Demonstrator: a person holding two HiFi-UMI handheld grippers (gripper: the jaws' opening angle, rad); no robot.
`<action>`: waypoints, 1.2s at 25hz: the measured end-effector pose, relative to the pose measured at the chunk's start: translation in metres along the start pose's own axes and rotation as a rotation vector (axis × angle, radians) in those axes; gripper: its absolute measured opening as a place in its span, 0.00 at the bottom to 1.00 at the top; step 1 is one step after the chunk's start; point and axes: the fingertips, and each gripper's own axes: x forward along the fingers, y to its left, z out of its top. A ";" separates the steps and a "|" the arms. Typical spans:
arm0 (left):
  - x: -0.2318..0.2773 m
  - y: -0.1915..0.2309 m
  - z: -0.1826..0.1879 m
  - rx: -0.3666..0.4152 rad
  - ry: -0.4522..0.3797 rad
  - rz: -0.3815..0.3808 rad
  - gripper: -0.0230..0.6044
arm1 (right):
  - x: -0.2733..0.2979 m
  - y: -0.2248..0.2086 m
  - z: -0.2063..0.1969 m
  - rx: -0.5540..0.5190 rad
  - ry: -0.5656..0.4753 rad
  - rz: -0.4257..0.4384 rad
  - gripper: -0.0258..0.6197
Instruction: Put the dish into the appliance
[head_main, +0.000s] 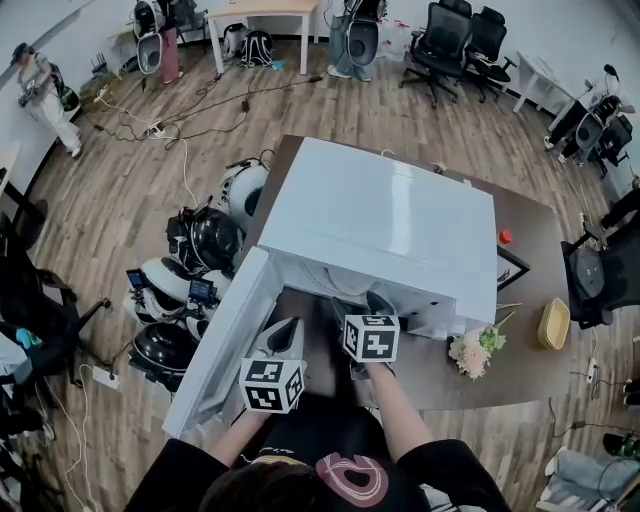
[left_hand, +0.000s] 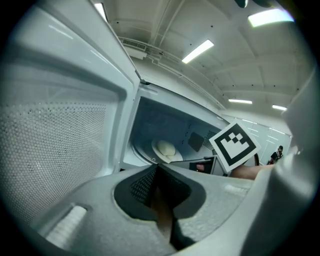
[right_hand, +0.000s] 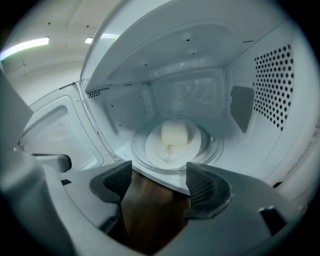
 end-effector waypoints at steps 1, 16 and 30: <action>0.000 0.000 0.000 0.000 0.000 0.000 0.05 | -0.003 0.000 -0.001 0.006 -0.006 0.004 0.56; -0.007 -0.019 -0.012 0.009 0.014 -0.069 0.05 | -0.064 0.003 -0.026 0.023 -0.110 -0.021 0.55; -0.019 -0.047 -0.032 0.059 0.038 -0.171 0.05 | -0.106 0.008 -0.053 0.090 -0.185 -0.089 0.18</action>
